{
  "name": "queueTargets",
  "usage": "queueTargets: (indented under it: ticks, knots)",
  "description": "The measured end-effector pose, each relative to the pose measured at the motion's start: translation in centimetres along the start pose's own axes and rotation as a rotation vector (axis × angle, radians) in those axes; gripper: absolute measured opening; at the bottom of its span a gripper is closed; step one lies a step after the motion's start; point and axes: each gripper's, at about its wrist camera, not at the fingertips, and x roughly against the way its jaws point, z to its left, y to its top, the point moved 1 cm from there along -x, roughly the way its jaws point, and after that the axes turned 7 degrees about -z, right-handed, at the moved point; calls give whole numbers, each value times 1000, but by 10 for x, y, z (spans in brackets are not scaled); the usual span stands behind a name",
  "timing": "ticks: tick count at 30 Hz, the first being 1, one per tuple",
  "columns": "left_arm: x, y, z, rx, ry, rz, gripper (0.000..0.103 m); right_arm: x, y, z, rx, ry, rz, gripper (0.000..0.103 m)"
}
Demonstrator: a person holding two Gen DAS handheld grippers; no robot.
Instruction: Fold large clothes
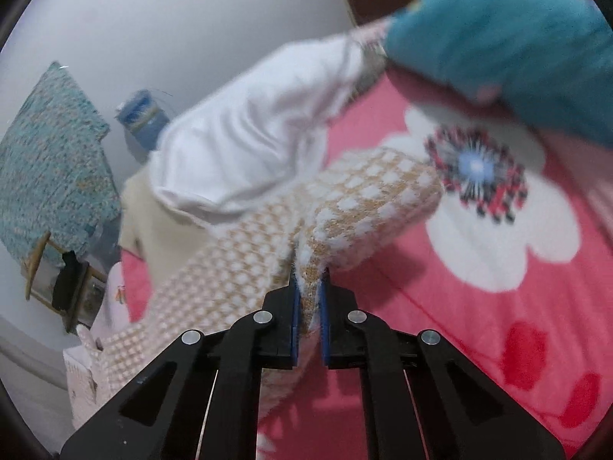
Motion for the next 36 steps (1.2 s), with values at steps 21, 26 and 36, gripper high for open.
queueTargets:
  ticks: [21,26,36]
  knots:
    - [58,0,35,50,-45,-52,82,157,-7,267,474,310,-226,6]
    - [91,-11,58,65,-81,-93,74,180,-62,366,634,462,-204,6]
    - [120,-36,86,108,-223,-105,73,165,-246,463,930,857,233,68]
